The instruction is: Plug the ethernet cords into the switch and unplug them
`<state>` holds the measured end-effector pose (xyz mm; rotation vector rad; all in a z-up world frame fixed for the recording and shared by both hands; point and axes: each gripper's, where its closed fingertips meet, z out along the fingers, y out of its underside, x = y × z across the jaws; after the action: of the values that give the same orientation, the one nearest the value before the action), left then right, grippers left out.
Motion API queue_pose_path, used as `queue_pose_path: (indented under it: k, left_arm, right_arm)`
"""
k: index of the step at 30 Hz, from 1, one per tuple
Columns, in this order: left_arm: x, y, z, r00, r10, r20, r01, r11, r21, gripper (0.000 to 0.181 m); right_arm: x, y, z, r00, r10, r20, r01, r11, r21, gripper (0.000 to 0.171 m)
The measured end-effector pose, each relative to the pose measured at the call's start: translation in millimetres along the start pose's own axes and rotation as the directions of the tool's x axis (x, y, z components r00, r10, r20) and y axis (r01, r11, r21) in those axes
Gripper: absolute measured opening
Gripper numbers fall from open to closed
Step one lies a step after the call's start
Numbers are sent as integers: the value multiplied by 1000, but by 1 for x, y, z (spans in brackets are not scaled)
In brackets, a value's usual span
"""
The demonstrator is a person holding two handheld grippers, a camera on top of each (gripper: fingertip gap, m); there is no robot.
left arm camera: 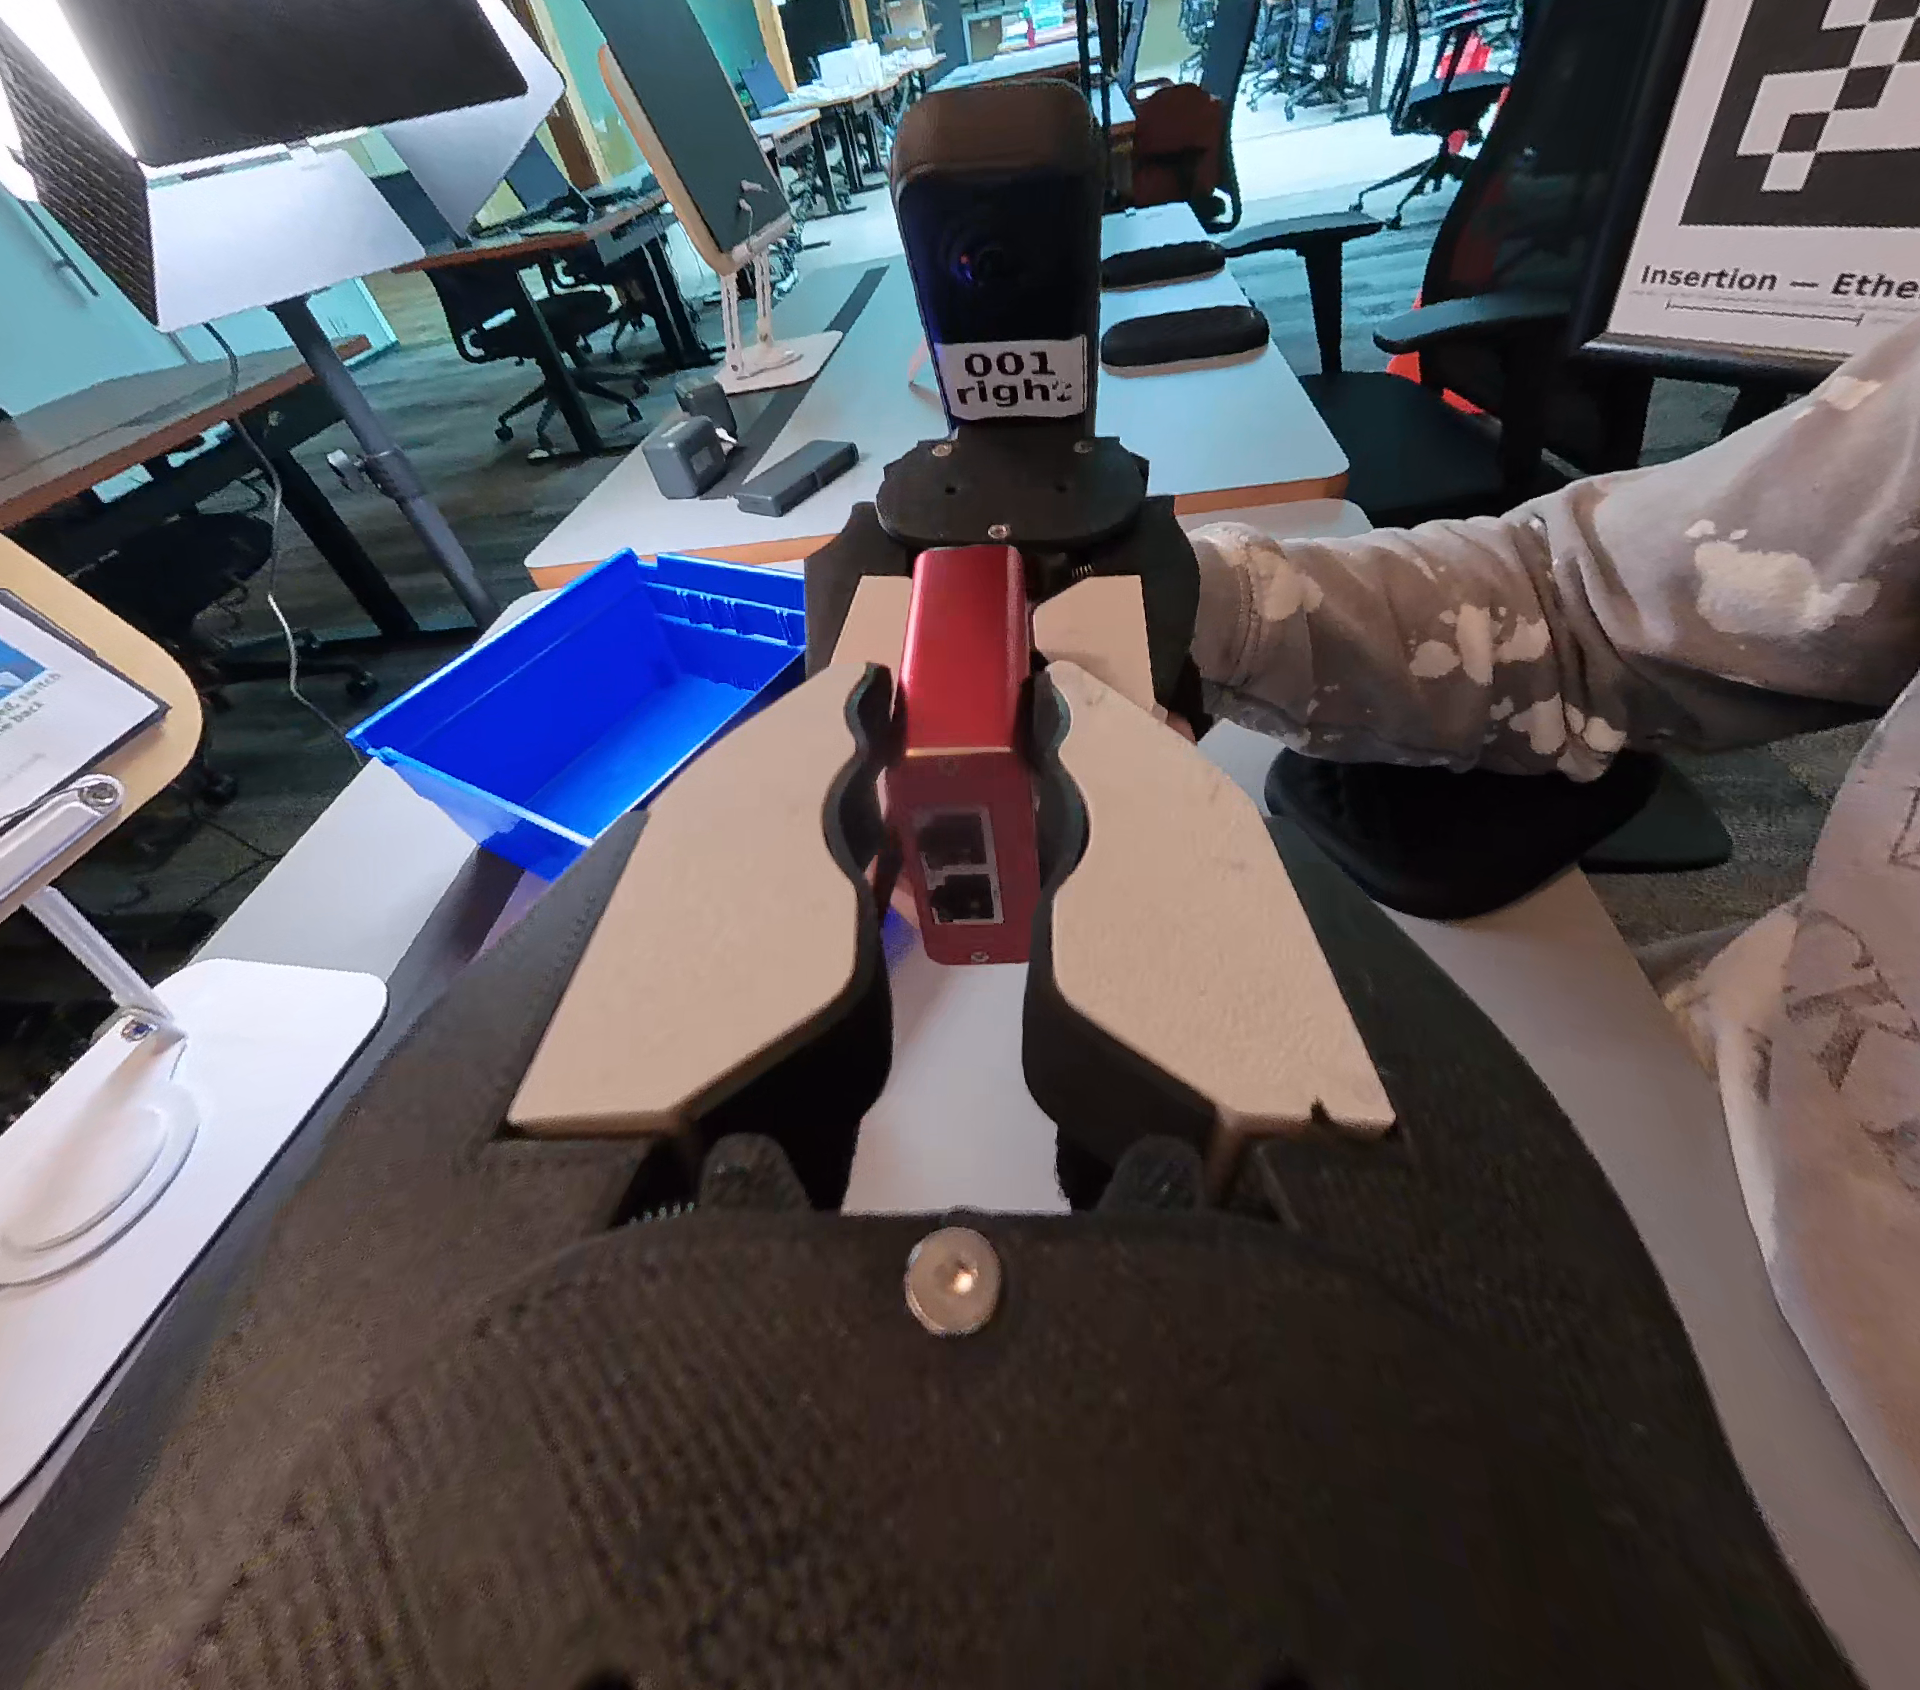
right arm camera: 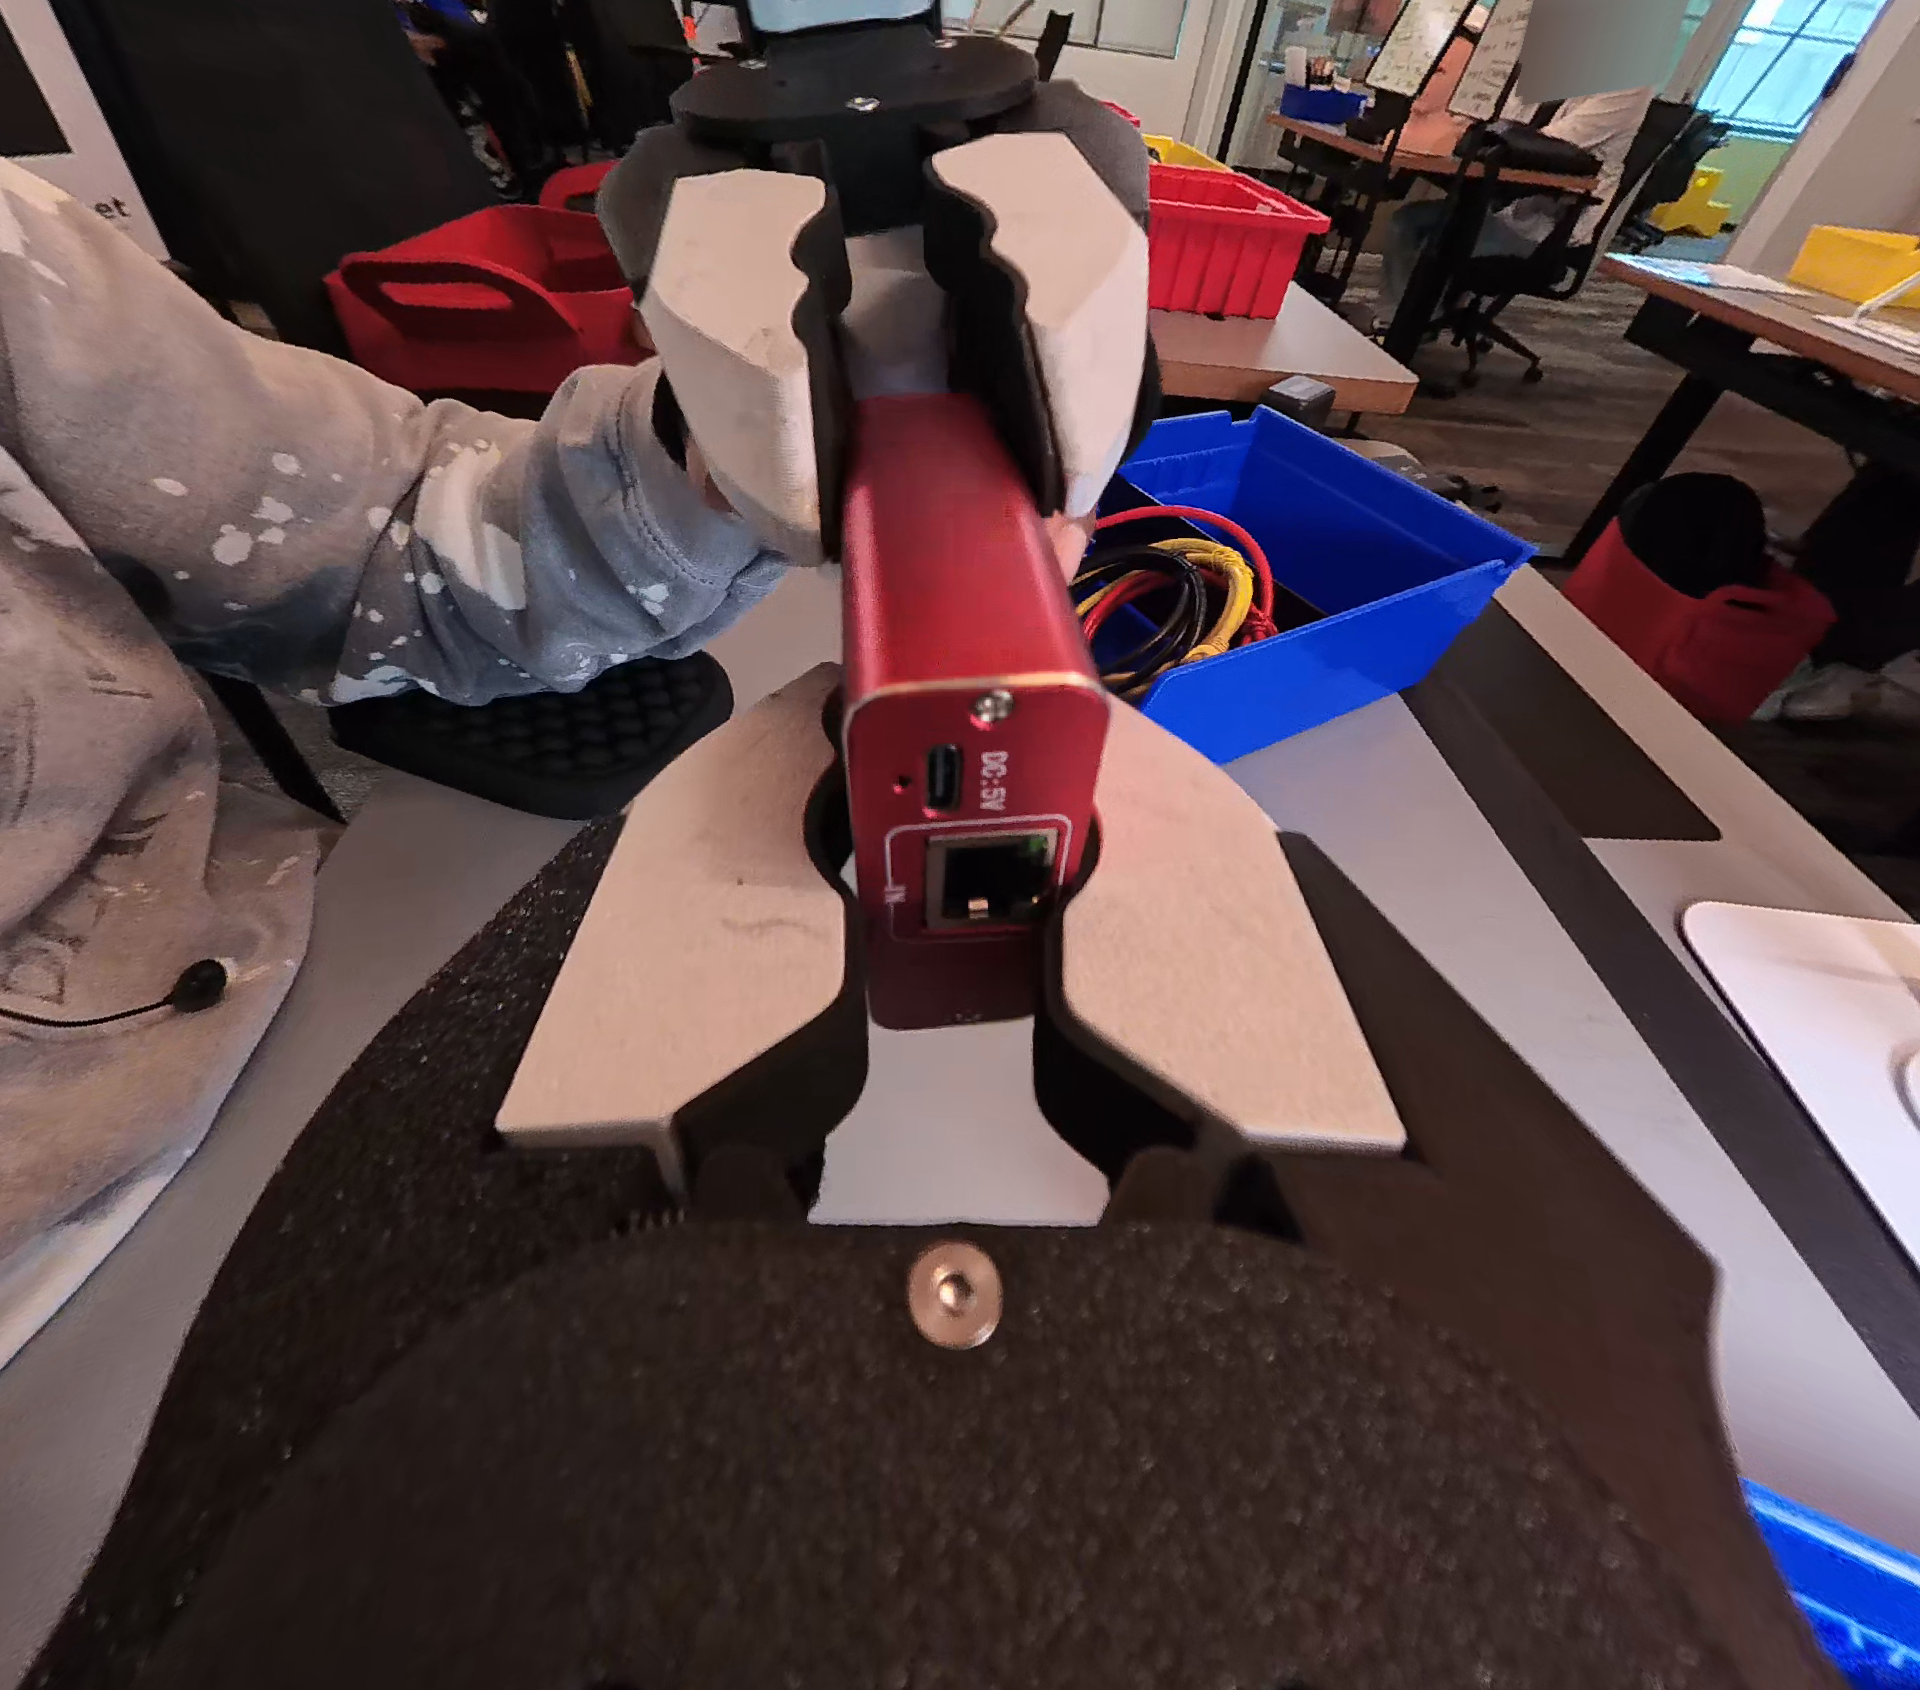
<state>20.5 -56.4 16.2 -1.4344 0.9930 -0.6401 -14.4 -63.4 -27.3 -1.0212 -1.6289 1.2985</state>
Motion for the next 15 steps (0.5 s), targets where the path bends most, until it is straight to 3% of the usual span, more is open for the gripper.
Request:
queue_pose_path:
  k: [9,15]
  left_arm:
    - [-1,-1,-2,1000,-30,1,30,1000,-10,27]
    - [-4,-11,-10,992,-122,-19,123,991,45,32]
  right_arm:
    - [-2,-2,5,999,39,31,-41,998,54,31]
    - [-11,-10,9,975,149,167,-180,966,186,30]
